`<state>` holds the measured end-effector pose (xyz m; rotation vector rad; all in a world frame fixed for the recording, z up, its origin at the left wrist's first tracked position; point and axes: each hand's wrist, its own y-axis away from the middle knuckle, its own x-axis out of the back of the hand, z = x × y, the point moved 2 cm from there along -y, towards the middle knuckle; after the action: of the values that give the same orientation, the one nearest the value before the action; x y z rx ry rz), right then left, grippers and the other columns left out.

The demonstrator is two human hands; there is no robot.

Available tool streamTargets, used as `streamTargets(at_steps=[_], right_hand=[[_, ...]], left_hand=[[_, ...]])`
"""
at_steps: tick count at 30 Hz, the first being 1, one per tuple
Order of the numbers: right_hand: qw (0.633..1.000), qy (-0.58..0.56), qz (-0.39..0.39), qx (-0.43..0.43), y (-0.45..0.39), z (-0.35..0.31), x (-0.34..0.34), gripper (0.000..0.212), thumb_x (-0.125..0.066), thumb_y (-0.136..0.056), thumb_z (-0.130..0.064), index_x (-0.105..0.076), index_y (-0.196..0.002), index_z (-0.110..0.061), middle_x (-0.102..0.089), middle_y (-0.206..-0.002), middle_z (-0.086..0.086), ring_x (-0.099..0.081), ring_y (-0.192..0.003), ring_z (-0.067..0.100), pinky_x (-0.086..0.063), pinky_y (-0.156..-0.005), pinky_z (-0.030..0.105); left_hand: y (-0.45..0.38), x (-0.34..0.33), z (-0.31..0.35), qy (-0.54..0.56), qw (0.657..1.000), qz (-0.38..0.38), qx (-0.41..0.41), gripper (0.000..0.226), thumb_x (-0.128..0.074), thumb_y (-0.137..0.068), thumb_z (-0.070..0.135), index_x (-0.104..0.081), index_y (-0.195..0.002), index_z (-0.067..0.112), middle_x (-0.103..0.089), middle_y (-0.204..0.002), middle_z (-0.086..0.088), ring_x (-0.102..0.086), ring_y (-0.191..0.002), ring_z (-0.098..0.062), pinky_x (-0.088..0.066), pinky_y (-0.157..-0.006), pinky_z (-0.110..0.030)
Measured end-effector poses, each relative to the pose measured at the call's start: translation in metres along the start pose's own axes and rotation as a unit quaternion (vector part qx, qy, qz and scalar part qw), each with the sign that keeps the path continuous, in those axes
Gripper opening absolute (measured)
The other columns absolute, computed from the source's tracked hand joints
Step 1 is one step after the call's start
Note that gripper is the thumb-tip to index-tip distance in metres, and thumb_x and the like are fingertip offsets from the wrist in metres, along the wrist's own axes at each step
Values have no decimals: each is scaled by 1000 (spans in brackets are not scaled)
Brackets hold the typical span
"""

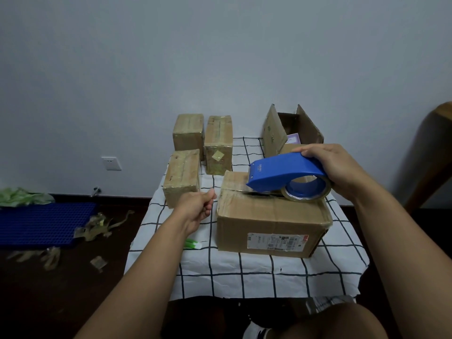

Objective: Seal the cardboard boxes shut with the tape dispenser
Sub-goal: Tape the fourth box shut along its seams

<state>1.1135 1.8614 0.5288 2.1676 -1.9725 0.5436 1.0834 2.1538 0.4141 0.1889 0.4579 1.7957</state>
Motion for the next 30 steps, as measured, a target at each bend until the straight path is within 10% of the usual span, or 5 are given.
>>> streamTargets(at_steps=[7,13,20,27,30], right_hand=[[999,-20,33,13,1,6,-2,31,-50,-100,-18,-78,-91,-28,-76,-93,-4,-67,-93,21,-51,-80,28],[998,-32,48,7,2,11,-2,28,-50,-99,-19,-77,-94,-25,-75,-99,0,-67,-98,24,-53,-88,36],[998,-41,41,13,1,12,-1,30,-50,-98,-19,-79,-92,-26,-76,-94,-6,-68,-95,20,-52,-79,27],[998,-44,43,12,-2,14,-3,31,-50,-97,-21,-79,-90,-28,-76,-92,-5,-67,-95,21,-52,-83,31],[998,-47,43,10,-3,15,-3,30,-50,-97,-22,-79,-88,-28,-76,-90,-5,-67,-94,20,-51,-80,30]], left_hand=[[6,-19,-7,4,999,-31,37,31,-53,-101,27,-68,-102,0,-66,-91,-12,-57,-83,-22,-51,-75,-33],[13,-22,-19,19,993,-75,92,29,-48,-102,27,-69,-86,13,-64,-68,-3,-56,-58,-13,-45,-58,-27],[16,-22,7,-156,971,93,-154,12,-58,-96,13,-69,-91,18,-70,-98,-4,-63,-87,-11,-55,-83,-37],[54,-39,12,-404,895,-41,-186,94,-53,-67,84,-35,-143,31,-52,-130,12,-52,-121,-18,-43,-90,-32],[58,-46,6,-456,860,-37,-225,103,-61,-67,80,-18,-150,37,-50,-142,3,-50,-128,-23,-40,-86,-29]])
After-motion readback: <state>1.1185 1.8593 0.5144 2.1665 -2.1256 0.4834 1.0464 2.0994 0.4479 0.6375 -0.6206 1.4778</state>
